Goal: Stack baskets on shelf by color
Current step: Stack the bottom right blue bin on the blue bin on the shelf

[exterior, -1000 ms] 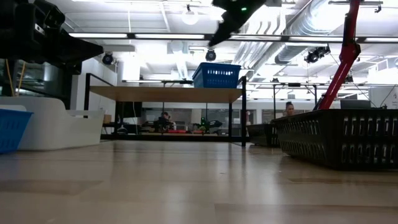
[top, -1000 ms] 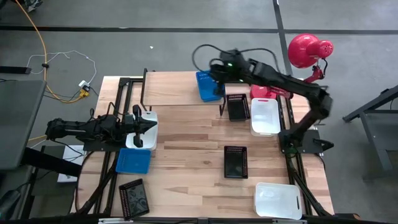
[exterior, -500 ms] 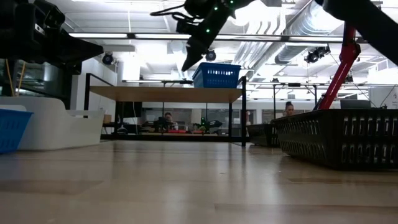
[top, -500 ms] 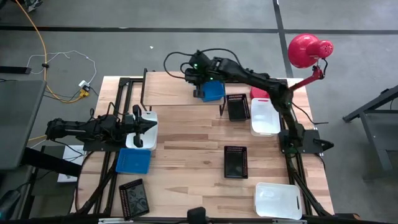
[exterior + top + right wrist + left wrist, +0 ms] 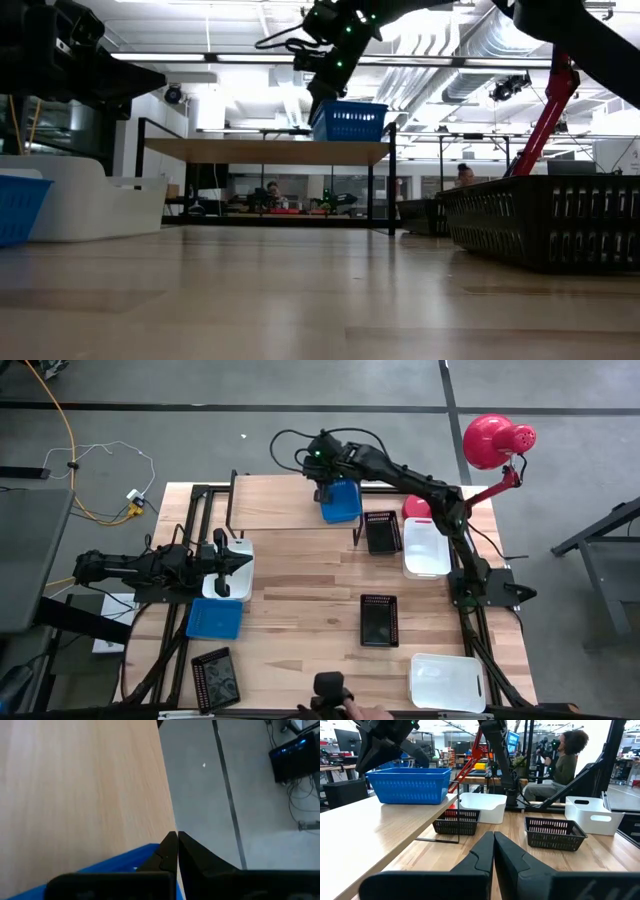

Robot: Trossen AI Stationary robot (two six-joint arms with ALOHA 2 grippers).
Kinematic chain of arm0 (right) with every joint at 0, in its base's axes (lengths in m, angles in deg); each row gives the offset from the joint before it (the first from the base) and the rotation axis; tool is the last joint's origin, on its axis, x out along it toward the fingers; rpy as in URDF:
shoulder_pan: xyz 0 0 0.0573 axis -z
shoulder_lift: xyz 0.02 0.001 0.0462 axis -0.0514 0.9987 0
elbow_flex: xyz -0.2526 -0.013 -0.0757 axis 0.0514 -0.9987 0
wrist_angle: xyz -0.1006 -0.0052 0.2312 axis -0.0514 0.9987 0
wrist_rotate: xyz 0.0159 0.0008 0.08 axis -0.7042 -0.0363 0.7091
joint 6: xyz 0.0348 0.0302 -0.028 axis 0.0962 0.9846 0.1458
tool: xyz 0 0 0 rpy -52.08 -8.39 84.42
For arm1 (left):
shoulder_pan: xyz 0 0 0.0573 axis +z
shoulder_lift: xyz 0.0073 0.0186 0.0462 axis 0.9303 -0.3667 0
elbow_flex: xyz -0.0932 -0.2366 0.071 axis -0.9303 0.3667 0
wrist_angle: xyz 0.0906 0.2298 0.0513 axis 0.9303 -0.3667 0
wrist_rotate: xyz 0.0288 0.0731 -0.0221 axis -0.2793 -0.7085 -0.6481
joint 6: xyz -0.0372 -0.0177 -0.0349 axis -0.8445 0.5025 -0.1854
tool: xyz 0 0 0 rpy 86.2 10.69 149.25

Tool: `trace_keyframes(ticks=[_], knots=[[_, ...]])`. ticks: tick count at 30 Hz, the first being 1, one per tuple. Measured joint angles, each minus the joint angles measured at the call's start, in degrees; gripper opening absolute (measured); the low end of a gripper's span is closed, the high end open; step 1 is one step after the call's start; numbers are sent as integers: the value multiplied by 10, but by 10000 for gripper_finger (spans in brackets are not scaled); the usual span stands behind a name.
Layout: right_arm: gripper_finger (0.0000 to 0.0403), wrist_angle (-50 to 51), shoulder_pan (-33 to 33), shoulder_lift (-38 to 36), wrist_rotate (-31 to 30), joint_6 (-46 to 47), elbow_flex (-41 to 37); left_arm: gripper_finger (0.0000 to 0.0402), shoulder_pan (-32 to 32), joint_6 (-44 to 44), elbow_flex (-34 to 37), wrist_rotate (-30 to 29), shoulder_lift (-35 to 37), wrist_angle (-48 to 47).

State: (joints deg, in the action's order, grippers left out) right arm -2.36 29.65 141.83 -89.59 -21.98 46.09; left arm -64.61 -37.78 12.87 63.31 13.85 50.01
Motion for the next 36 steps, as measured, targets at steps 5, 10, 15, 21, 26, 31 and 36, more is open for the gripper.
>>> trace_keyframes(ticks=[5,10,15,21,26,31,36], knots=[[0,4,7,0,-5,3,0,1,0,0,0,0,0,0],[0,7,7,0,-45,-12,0,1,0,0,0,0,0,0],[0,7,7,0,-52,-20,12,1,0,0,0,0,0,0],[0,13,-7,-1,94,-19,54,1,0,0,0,0,0,0],[0,42,-25,-1,114,-21,55,1,0,0,0,0,0,0],[0,86,-29,-1,90,-19,37,1,0,0,0,0,0,0],[0,92,-28,-1,41,-13,31,1,0,0,0,0,0,0]])
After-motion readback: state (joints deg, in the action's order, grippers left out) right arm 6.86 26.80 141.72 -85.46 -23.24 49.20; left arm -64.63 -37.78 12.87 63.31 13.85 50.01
